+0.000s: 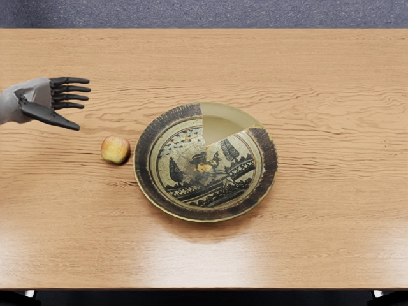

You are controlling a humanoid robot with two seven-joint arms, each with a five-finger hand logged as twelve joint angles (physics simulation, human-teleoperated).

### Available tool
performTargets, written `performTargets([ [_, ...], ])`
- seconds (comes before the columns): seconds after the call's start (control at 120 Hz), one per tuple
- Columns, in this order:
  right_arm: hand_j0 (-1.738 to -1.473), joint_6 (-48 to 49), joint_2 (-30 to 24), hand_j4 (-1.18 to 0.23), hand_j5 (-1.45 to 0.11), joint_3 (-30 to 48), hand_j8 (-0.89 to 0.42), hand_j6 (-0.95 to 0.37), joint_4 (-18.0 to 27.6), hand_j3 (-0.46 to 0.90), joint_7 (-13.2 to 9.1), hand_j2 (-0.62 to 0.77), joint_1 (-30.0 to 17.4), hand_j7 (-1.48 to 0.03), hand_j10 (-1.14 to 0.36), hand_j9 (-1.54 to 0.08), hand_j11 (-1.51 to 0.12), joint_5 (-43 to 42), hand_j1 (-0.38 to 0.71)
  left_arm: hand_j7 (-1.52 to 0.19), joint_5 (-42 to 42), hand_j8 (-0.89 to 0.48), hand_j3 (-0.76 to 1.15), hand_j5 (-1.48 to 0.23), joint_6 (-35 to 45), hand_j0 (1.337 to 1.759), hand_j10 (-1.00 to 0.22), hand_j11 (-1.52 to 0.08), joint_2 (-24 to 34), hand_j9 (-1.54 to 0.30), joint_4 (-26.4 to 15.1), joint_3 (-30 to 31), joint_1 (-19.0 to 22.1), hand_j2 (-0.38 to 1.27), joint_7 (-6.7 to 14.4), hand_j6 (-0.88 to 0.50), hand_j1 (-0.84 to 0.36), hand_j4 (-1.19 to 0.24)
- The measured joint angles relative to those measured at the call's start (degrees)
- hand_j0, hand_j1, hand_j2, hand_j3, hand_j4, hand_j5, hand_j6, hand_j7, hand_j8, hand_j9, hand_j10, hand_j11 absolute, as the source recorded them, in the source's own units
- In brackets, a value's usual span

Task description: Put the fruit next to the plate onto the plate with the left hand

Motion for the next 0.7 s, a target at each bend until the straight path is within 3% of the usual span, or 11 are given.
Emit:
performTargets([
  [0.442, -1.658, 0.0, 0.0, -0.03, -0.04, 0.0, -0.03, -0.03, -0.1, 0.0, -0.1, -0.01, 0.0, -0.04, -0.03, -0.04, -0.04, 0.0, -0.31, -0.32, -0.2, -0.25, 0.0, -0.32, 0.0, 1.658, -0.25, -0.32, 1.3, -0.32, -0.4, 1.8, 0.1, 0.05, 0.0, -0.25, 0.06, -0.25],
  [0.533, -1.658, 0.0, 0.0, -0.03, -0.04, 0.0, -0.03, -0.03, -0.1, 0.0, -0.1, -0.01, 0.0, -0.04, -0.03, -0.04, -0.04, 0.0, -0.31, -0.32, -0.8, -0.25, 0.0, -0.32, 0.0, 1.658, -0.25, -0.32, 12.9, -0.32, -7.7, 5.4, -2.7, 0.05, 0.0, -0.25, 0.06, -0.25],
  [0.592, -1.658, 0.0, 0.0, -0.03, -0.04, 0.0, -0.03, -0.03, -0.1, 0.0, -0.1, -0.01, 0.0, -0.04, -0.03, -0.04, -0.04, 0.0, -0.31, -0.32, -2.4, -0.25, 0.0, -0.32, 0.0, 1.658, -0.25, -0.32, 17.0, -0.32, -13.2, 8.6, -6.2, 0.05, 0.0, -0.25, 0.06, -0.25],
  [0.633, -1.658, 0.0, 0.0, -0.03, -0.04, 0.0, -0.03, -0.03, -0.1, 0.0, -0.1, -0.01, 0.0, -0.04, -0.03, -0.04, -0.04, 0.0, -0.31, -0.32, -3.2, -0.25, 0.0, -0.32, 0.0, 1.658, -0.25, -0.32, 20.6, -0.32, -17.9, 12.0, -10.3, 0.05, 0.0, -0.25, 0.06, -0.25],
  [0.7, -1.658, 0.0, 0.0, -0.03, -0.04, 0.0, -0.03, -0.03, -0.1, 0.0, -0.1, -0.01, 0.0, -0.04, -0.03, -0.04, -0.04, 0.0, -0.31, -0.32, -4.3, -0.25, 0.0, -0.32, 0.0, 1.658, -0.25, -0.32, 21.4, -0.32, -23.8, 19.0, -17.8, 0.05, -0.1, -0.25, 0.06, -0.25],
])
